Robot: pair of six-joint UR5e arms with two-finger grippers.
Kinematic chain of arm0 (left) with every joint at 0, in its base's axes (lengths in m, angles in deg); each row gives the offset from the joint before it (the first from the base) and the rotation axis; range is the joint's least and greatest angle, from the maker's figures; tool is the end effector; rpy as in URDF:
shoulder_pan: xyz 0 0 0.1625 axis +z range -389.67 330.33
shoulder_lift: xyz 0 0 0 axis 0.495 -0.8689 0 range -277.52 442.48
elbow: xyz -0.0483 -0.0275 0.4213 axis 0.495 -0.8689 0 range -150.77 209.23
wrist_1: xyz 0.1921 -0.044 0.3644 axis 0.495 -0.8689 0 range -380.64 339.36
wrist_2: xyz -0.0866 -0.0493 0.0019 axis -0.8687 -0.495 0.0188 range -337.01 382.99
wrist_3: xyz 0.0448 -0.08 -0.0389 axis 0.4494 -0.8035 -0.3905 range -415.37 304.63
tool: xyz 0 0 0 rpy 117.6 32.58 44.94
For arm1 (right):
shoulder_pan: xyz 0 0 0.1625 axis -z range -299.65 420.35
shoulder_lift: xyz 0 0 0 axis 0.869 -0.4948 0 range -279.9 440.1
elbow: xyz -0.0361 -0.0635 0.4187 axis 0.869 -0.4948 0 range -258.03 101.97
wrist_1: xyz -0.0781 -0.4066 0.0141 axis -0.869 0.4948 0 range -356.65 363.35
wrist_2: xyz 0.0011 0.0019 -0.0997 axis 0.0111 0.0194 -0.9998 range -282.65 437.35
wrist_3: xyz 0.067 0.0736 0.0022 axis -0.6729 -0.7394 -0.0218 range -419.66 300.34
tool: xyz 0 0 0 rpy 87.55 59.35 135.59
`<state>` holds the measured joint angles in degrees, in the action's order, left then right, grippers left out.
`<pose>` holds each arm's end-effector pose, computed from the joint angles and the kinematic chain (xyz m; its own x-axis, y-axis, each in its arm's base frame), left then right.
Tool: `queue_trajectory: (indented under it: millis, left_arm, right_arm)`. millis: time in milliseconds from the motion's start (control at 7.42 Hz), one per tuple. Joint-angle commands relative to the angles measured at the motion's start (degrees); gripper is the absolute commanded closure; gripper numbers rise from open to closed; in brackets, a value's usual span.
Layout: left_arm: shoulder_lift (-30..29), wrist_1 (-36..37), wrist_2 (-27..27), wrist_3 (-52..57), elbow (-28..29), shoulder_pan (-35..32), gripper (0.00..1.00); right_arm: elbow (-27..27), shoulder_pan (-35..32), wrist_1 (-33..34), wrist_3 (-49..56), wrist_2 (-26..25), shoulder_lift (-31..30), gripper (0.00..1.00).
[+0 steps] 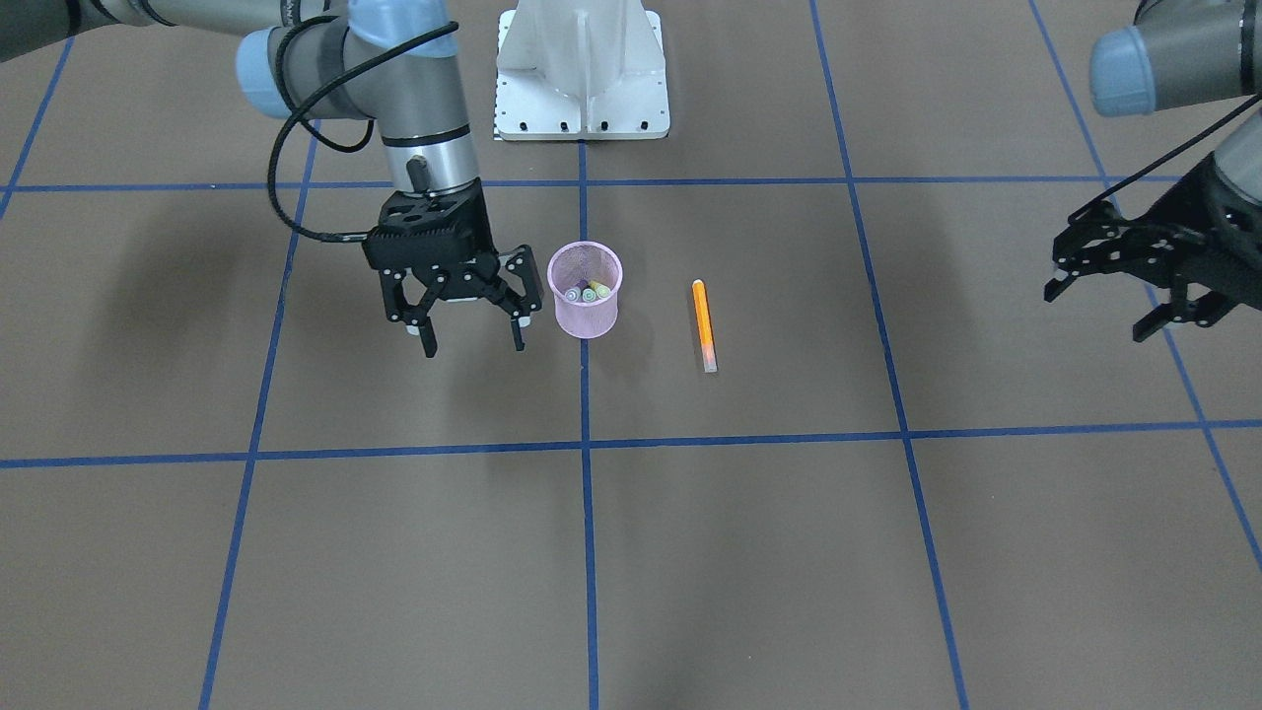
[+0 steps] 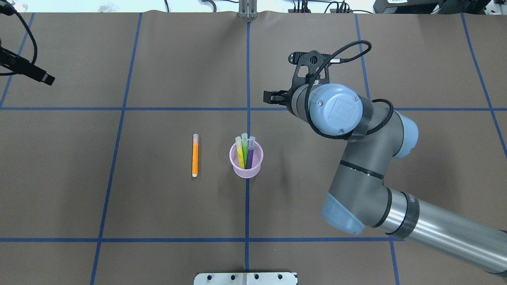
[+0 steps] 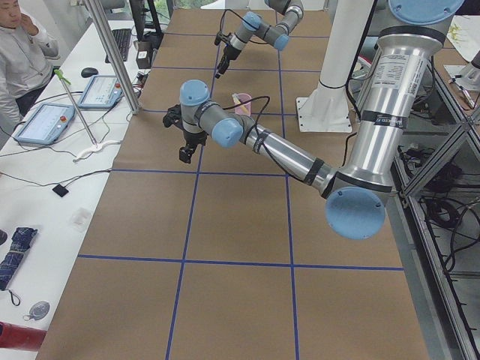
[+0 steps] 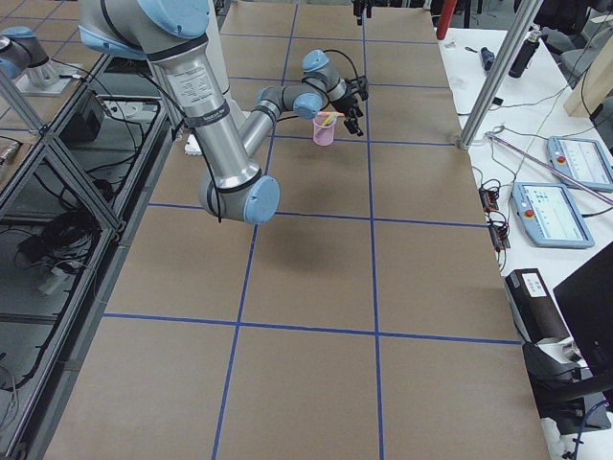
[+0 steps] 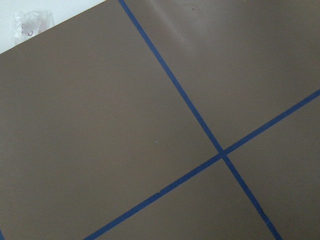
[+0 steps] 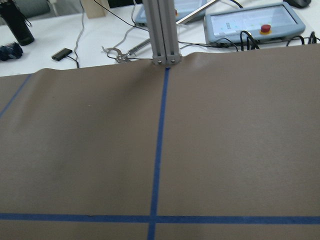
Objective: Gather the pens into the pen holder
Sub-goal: 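Release the purple marker into the cup while the left gripper nears the orange marker, then lower the left gripper onto the orange marker and grasp it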
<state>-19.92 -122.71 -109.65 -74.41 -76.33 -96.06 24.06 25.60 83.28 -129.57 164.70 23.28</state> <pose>0.1644 -0.5405 0.3856 0.5723 0.4271 -0.7001 -0.1269 0.8895 0.4389 -0.4531 -0.4822 0.2141 0.6451 0.0301 0.7635 -0.4037 0.8618 0.3071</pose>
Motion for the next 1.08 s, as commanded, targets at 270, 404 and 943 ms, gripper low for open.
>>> queue_trajectory:
  millis: [270,404,943]
  left_arm:
    - [-6.83,-5.68,15.22,-31.62,3.32,20.22,0.0]
    - [-9.11,-5.59,15.22,-36.03,5.78,22.08,0.0]
    - [-18.52,2.23,23.39,-45.91,10.79,31.94,0.0]
  right_arm:
    - [-1.28,-22.25,8.91,26.16,31.7,-5.03,0.0]
    - [-1.8,-26.04,10.66,31.63,33.57,-6.27,0.0]
    - [-6.9,-36.6,11.03,49.91,42.36,-10.48,0.0]
